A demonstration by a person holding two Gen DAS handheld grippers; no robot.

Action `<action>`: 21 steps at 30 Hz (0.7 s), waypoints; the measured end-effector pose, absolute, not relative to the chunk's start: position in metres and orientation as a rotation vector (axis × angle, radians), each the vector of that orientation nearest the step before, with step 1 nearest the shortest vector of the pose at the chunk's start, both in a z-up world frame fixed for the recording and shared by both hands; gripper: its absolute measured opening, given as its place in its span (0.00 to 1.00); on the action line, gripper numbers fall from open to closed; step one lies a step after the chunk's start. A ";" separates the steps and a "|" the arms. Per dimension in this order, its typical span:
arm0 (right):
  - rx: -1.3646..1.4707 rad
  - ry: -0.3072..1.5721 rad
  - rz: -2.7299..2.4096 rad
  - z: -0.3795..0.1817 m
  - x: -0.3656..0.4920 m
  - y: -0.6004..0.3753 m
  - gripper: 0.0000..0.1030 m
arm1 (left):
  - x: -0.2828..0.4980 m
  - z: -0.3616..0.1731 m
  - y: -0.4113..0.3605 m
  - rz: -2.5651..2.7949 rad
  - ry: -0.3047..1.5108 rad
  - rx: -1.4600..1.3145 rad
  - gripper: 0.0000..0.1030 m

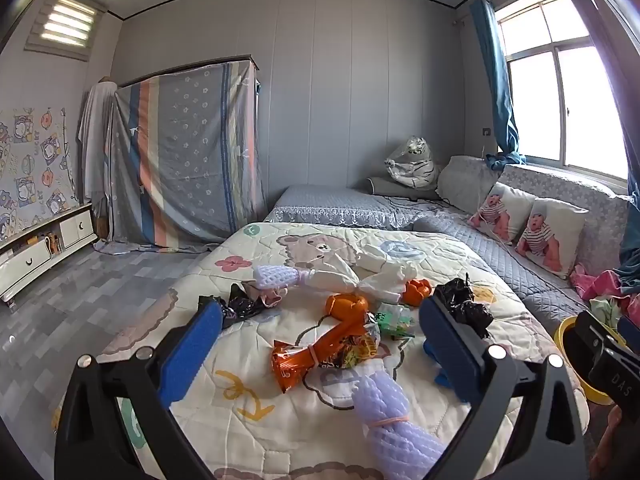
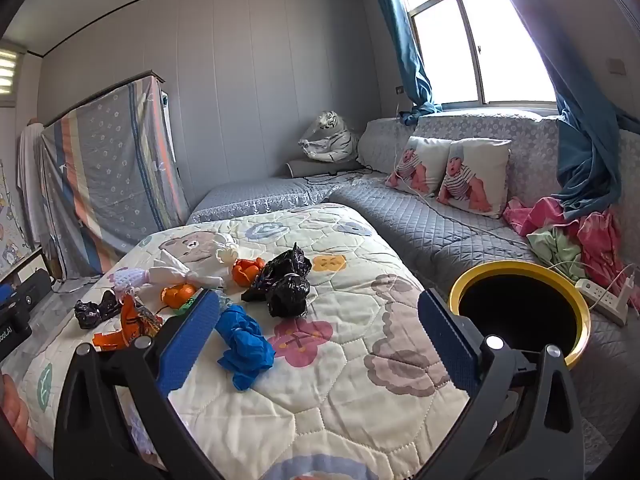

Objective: Collect trash

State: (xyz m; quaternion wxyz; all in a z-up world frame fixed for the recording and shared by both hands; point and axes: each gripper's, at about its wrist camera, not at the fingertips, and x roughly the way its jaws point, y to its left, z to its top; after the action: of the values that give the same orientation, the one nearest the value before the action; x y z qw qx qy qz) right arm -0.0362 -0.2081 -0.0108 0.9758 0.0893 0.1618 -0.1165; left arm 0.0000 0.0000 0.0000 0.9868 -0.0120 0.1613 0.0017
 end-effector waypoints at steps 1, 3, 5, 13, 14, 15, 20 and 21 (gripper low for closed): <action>0.176 0.328 -0.237 -0.011 -0.036 -0.208 0.92 | 0.000 0.000 0.000 0.005 0.321 -0.019 0.93; 0.178 0.331 -0.235 -0.011 -0.036 -0.208 0.92 | 0.000 0.000 0.000 0.004 0.321 -0.021 0.93; 0.181 0.331 -0.235 -0.012 -0.036 -0.209 0.92 | 0.000 0.000 -0.001 0.005 0.323 -0.024 0.93; 0.183 0.334 -0.236 -0.013 -0.036 -0.210 0.92 | 0.000 -0.002 0.002 0.002 0.330 -0.031 0.93; 0.182 0.334 -0.236 -0.013 -0.036 -0.210 0.92 | 0.000 -0.002 0.002 0.002 0.330 -0.031 0.93; 0.182 0.334 -0.237 -0.013 -0.036 -0.209 0.92 | 0.000 -0.003 0.002 0.001 0.331 -0.031 0.93; 0.186 0.335 -0.235 -0.013 -0.036 -0.211 0.92 | 0.000 -0.004 0.004 0.002 0.332 -0.032 0.93; 0.186 0.335 -0.235 -0.013 -0.036 -0.211 0.92 | -0.001 -0.004 0.004 0.002 0.331 -0.032 0.93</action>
State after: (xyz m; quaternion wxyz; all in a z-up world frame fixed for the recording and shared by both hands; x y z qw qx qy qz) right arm -0.0357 -0.2108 -0.0127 0.9748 0.0923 0.1662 -0.1166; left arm -0.0012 0.0037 -0.0041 0.9862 -0.0159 0.1645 0.0008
